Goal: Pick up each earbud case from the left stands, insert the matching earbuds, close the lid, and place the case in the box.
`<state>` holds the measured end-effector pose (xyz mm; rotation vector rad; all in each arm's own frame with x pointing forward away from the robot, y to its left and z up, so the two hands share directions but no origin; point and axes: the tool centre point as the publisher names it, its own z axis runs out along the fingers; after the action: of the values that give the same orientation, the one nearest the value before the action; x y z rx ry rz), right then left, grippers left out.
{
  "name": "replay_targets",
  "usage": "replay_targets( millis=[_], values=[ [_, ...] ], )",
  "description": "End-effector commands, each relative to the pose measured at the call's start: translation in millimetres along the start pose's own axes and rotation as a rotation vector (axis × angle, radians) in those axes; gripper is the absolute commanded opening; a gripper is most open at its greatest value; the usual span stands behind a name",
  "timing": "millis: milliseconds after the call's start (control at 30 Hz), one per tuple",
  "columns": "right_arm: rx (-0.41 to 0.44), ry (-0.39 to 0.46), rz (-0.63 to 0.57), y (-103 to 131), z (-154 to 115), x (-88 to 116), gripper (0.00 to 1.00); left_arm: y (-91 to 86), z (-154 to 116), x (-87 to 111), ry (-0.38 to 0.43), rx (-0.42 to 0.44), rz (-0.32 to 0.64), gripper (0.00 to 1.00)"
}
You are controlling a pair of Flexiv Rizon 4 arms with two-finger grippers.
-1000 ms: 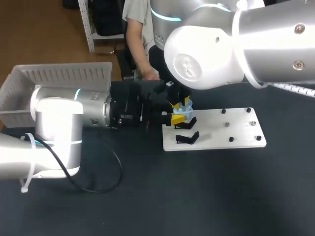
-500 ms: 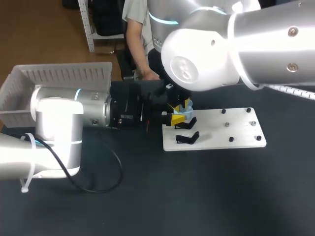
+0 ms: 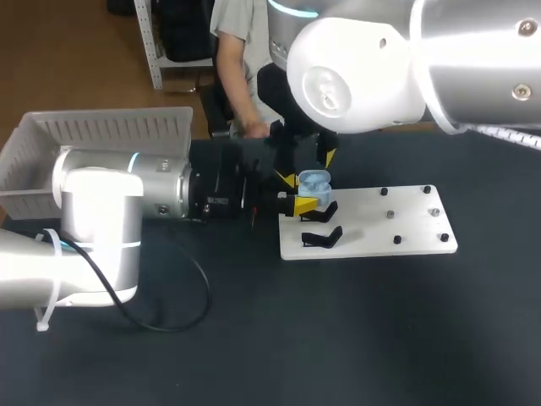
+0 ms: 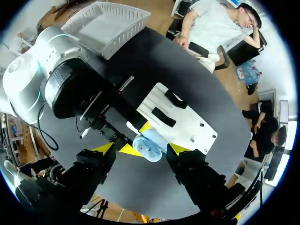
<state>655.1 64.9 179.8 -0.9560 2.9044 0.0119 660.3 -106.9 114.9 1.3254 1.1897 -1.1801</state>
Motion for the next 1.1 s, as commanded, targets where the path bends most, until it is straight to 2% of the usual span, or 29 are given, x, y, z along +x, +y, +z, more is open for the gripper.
replay_targets(
  millis=[33,200,367,633,1000,1100],
  values=[
    [-0.018,-0.049,0.093,-19.5,-5.6,3.3,1.00,-0.1,0.4,-0.5,0.002,-0.001,0.000,0.00],
    [-0.066,-0.105,0.295,-52.2,-2.7,-9.5,1.00,-0.1,0.4,-0.5,0.002,-0.001,0.000,0.00],
    [-0.081,-0.092,0.371,-68.6,9.6,-18.0,1.00,-0.1,0.4,-0.5,0.002,-0.001,0.000,0.00],
    [-0.075,-0.040,0.388,-74.2,27.4,-16.8,1.00,-0.1,0.4,-0.5,0.002,-0.001,0.000,0.00],
    [-0.103,0.031,0.364,-61.4,30.4,14.6,1.00,-0.1,0.4,-0.5,0.002,-0.001,0.000,0.00],
    [-0.069,0.000,0.379,-63.0,26.3,19.5,1.00,-0.1,0.4,-0.5,0.002,-0.001,0.000,0.00]
  ],
)
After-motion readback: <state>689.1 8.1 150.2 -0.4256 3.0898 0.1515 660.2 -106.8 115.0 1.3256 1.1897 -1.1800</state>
